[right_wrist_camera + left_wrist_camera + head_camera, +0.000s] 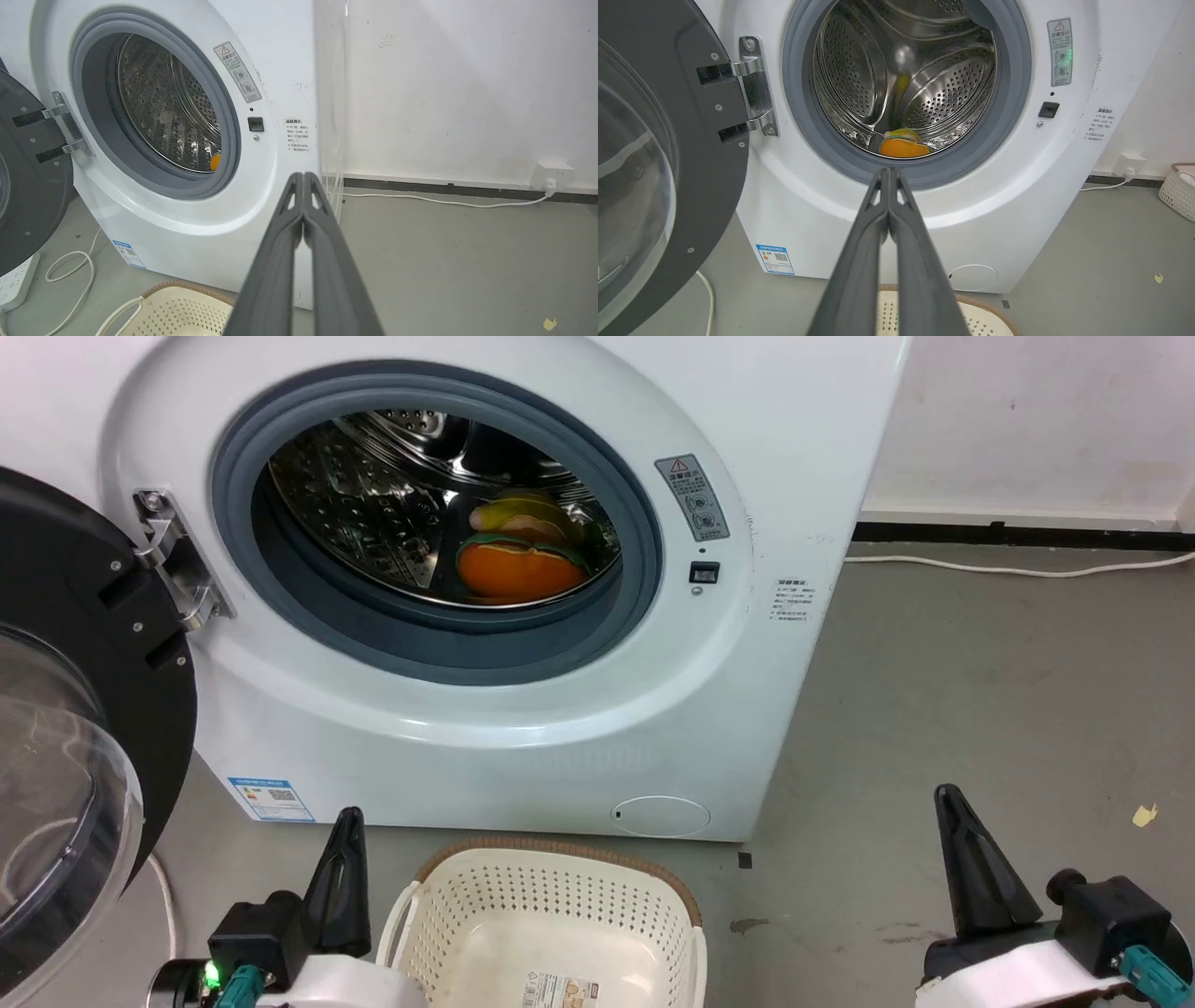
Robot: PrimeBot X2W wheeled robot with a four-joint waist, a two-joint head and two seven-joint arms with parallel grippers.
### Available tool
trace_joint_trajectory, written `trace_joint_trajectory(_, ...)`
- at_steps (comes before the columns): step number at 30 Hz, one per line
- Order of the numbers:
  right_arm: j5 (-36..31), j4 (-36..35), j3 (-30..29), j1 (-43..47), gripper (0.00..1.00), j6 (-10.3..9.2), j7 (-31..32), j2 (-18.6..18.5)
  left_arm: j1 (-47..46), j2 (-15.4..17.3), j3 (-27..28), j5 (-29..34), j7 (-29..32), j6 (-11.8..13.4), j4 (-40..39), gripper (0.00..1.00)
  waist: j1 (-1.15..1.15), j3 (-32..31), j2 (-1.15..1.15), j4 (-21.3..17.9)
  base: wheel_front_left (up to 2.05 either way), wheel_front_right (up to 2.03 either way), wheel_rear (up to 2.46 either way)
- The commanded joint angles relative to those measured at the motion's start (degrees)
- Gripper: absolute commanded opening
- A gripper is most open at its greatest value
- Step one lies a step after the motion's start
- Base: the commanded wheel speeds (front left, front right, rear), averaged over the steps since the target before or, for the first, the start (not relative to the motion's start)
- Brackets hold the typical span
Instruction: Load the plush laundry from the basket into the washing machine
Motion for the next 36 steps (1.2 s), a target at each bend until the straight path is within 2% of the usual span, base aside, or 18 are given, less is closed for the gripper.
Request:
trace_joint_trajectory(1,-0.5,0.1,-0.1,-0.4,0.00,-0.01,0.3,0.0,-0.6,-0.4,0.3,0.6,0.3,-0.1,-0.2,0.00,0.00,0.0,0.00,0.0,0.00,0.00,0.00)
trace_joint_trajectory(36,-3.2,0.3,-0.4,-1.1,0.00,-0.02,4.3,0.0,-1.2,-1.3,1.7,4.0,4.3,-1.1,-0.6,0.00,0.00,-1.0,0.00,0.7,0.00,0.00,0.00)
